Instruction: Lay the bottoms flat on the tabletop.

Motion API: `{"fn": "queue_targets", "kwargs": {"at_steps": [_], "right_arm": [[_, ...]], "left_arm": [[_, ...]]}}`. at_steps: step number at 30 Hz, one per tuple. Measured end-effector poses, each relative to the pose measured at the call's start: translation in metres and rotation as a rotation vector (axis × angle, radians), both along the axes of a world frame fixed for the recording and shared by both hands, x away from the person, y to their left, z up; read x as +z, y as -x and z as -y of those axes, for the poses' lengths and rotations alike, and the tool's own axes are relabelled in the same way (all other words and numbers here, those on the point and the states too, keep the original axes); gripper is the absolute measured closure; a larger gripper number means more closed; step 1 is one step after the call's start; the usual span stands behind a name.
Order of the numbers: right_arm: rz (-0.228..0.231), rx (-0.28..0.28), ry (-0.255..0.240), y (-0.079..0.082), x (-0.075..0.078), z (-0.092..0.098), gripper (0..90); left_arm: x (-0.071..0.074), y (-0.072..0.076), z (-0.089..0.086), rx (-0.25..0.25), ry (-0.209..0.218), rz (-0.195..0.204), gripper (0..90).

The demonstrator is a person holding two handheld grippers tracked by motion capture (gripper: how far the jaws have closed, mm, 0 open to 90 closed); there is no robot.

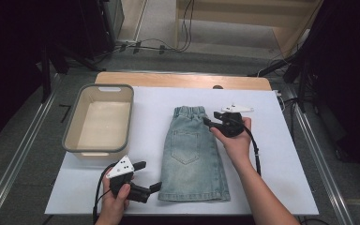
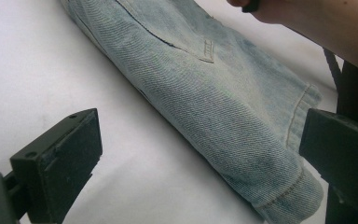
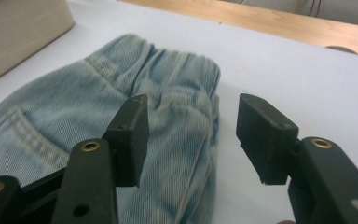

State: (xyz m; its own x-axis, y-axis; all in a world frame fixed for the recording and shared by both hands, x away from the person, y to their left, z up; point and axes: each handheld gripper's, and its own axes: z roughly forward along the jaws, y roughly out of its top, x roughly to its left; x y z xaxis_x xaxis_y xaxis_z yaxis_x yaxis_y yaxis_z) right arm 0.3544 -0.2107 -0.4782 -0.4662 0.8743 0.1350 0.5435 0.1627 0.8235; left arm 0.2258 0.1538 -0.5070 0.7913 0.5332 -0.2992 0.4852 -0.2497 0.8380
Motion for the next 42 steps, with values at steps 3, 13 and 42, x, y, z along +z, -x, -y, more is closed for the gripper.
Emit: {"fn": "queue_targets", "kwargs": {"at_steps": [3, 13, 42], "right_arm": [[-0.010, 0.008, -0.017, 0.013, -0.002, 0.006, 41.3], [0.006, 0.050, -0.029, 0.060, -0.003, 0.016, 41.5], [-0.029, 0.097, -0.047, 0.127, -0.021, 0.023, 38.8]], "left_arm": [[0.000, 0.000, 0.001, 0.003, -0.001, 0.002, 0.0], [0.000, 0.000, 0.001, 0.000, -0.008, 0.007, 0.0], [0.000, 0.001, 0.000, 0.000, -0.006, 0.011, 0.0]]}}
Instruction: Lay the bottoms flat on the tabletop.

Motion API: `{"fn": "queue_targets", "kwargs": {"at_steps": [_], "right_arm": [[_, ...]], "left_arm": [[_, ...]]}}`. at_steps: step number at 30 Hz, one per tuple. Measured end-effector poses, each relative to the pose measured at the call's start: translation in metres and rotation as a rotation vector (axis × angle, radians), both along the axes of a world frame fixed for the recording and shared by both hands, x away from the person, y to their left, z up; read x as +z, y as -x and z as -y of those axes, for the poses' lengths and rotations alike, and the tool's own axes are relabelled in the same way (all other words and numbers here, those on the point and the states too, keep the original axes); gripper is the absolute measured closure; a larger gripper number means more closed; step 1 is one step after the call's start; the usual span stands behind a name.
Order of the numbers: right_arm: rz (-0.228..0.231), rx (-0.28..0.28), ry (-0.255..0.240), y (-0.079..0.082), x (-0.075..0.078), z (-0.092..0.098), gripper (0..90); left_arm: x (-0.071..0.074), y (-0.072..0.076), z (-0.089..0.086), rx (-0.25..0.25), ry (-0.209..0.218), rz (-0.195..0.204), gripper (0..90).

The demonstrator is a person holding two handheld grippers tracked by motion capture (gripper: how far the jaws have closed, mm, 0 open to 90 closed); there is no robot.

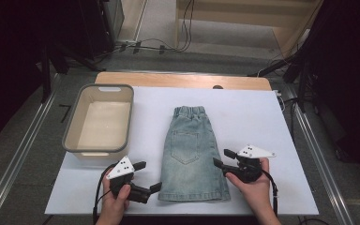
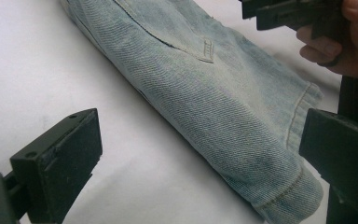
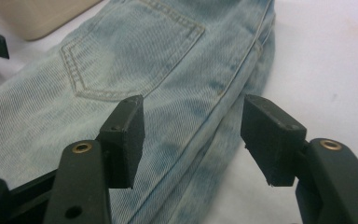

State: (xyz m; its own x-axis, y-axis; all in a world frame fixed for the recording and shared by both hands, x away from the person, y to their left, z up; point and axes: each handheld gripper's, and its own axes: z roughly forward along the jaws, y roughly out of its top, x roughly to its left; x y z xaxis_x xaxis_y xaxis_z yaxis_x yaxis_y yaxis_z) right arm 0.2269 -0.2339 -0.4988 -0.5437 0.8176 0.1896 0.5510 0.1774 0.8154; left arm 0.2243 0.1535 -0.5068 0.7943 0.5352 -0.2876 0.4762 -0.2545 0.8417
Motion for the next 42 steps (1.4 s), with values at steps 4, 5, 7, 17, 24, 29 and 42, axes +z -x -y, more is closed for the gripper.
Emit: {"fn": "queue_targets", "kwargs": {"at_steps": [4, 5, 7, 17, 24, 29, 42], "right_arm": [[-0.026, 0.012, -0.008, 0.006, -0.005, -0.001, 38.8], [-0.032, 0.016, -0.011, 0.007, -0.007, -0.002, 38.8], [-0.047, 0.020, -0.015, 0.010, -0.010, -0.003, 38.8], [-0.108, 0.038, 0.001, 0.015, -0.022, -0.013, 38.3], [-0.121, 0.044, 0.013, 0.014, -0.024, -0.015, 38.0], [-0.122, 0.056, 0.006, 0.014, -0.024, -0.015, 44.2], [-0.101, 0.065, -0.019, 0.017, -0.020, -0.010, 68.6]], "left_arm": [[0.000, 0.000, 0.000, 0.001, 0.000, 0.000, 0.0], [0.000, 0.000, 0.000, 0.002, 0.000, 0.000, 0.0], [0.000, 0.000, 0.000, 0.001, -0.001, -0.001, 0.0], [0.000, 0.000, 0.000, 0.006, -0.005, 0.001, 0.0], [0.000, 0.000, 0.000, 0.006, -0.004, 0.000, 0.0], [0.000, 0.000, 0.001, 0.007, -0.005, 0.001, 0.0], [0.000, 0.000, 0.001, 0.009, -0.008, 0.003, 0.0]]}}
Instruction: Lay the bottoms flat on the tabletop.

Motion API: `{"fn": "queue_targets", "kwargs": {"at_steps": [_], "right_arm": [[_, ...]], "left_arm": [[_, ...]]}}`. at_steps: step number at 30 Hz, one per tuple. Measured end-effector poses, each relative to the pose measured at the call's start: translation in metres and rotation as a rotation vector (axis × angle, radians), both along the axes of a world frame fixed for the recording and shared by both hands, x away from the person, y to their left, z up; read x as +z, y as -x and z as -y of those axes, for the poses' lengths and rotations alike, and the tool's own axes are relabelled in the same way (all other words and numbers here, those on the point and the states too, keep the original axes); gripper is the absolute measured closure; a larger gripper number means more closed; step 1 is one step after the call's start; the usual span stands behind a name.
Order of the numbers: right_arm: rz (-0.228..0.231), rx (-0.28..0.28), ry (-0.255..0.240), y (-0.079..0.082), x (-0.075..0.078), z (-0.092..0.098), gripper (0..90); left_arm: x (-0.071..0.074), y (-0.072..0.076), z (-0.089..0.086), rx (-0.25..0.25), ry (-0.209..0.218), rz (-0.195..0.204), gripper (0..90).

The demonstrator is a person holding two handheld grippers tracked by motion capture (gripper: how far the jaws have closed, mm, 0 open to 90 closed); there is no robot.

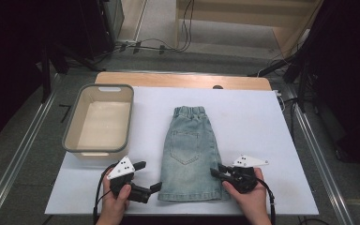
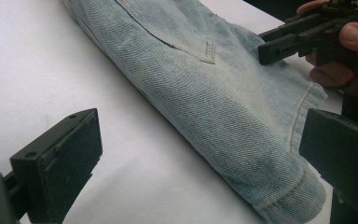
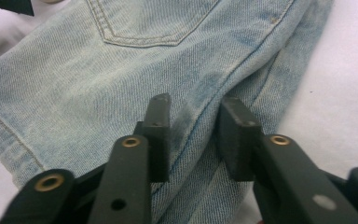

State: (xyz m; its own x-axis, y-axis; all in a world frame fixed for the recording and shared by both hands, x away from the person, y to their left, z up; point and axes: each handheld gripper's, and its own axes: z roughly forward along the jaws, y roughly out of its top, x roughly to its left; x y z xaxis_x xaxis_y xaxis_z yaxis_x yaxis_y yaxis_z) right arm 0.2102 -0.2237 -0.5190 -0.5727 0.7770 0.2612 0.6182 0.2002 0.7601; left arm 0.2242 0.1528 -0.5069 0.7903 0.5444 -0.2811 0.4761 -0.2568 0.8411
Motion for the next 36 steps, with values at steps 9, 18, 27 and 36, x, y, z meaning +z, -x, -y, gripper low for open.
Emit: {"fn": "queue_targets", "kwargs": {"at_steps": [9, 18, 27, 36], "right_arm": [[0.019, 0.001, 0.004, 0.002, 0.003, 0.001, 84.2], [0.041, -0.002, 0.004, 0.004, 0.007, 0.000, 85.7], [0.061, -0.005, -0.004, 0.006, 0.013, 0.001, 85.9], [0.081, -0.012, -0.006, 0.007, 0.018, 0.005, 85.9]], "left_arm": [[0.000, 0.000, 0.000, -0.002, 0.001, 0.001, 0.0], [0.000, 0.000, 0.000, -0.002, 0.001, 0.001, 0.0], [0.000, 0.000, 0.000, -0.002, 0.001, 0.001, 0.0], [0.000, 0.000, 0.001, -0.003, -0.002, 0.002, 0.0]]}}
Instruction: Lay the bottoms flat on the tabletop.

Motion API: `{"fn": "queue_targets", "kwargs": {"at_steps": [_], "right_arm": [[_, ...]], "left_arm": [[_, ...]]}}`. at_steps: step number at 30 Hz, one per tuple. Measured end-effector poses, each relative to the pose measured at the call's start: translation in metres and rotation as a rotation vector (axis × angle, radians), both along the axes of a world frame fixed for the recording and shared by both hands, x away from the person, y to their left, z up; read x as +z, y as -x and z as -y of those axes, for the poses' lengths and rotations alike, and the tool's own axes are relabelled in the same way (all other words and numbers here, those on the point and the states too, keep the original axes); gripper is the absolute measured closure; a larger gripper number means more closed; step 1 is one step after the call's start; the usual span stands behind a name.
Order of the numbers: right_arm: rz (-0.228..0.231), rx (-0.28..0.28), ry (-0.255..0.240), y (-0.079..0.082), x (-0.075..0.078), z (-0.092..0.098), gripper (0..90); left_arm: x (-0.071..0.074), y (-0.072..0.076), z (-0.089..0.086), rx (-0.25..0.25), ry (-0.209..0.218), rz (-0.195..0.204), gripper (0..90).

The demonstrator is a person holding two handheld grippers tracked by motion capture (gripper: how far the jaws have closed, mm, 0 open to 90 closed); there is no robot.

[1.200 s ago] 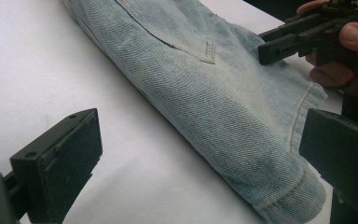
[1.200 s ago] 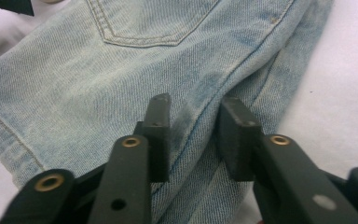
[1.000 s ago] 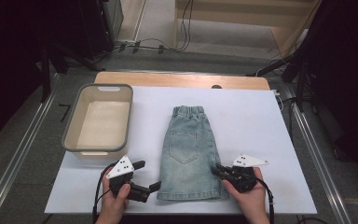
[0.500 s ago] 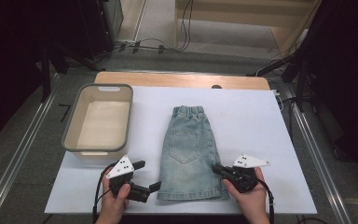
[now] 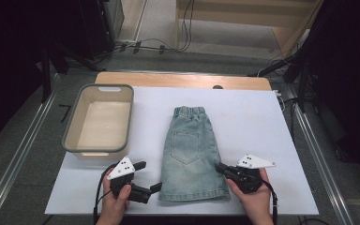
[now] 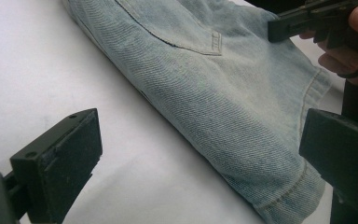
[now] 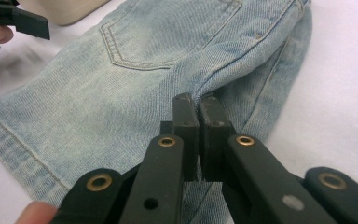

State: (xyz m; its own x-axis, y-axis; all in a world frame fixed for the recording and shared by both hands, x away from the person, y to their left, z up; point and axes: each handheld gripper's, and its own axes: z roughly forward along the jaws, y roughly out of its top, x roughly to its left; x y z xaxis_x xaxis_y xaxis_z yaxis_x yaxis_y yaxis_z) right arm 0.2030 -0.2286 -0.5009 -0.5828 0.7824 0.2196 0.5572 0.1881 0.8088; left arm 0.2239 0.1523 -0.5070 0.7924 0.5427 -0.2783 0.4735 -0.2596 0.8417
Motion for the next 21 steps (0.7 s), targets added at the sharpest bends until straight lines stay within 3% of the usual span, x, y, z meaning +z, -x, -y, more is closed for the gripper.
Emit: {"fn": "queue_targets", "kwargs": {"at_steps": [13, 21], "right_arm": [[-0.005, -0.008, -0.007, 0.000, 0.001, 0.007, 85.8], [-0.032, -0.014, 0.005, -0.001, -0.002, 0.014, 85.8]], "left_arm": [[0.000, 0.000, 0.000, 0.001, 0.000, 0.000, 0.0], [0.000, 0.000, 0.000, 0.002, 0.001, 0.000, 0.0]]}}
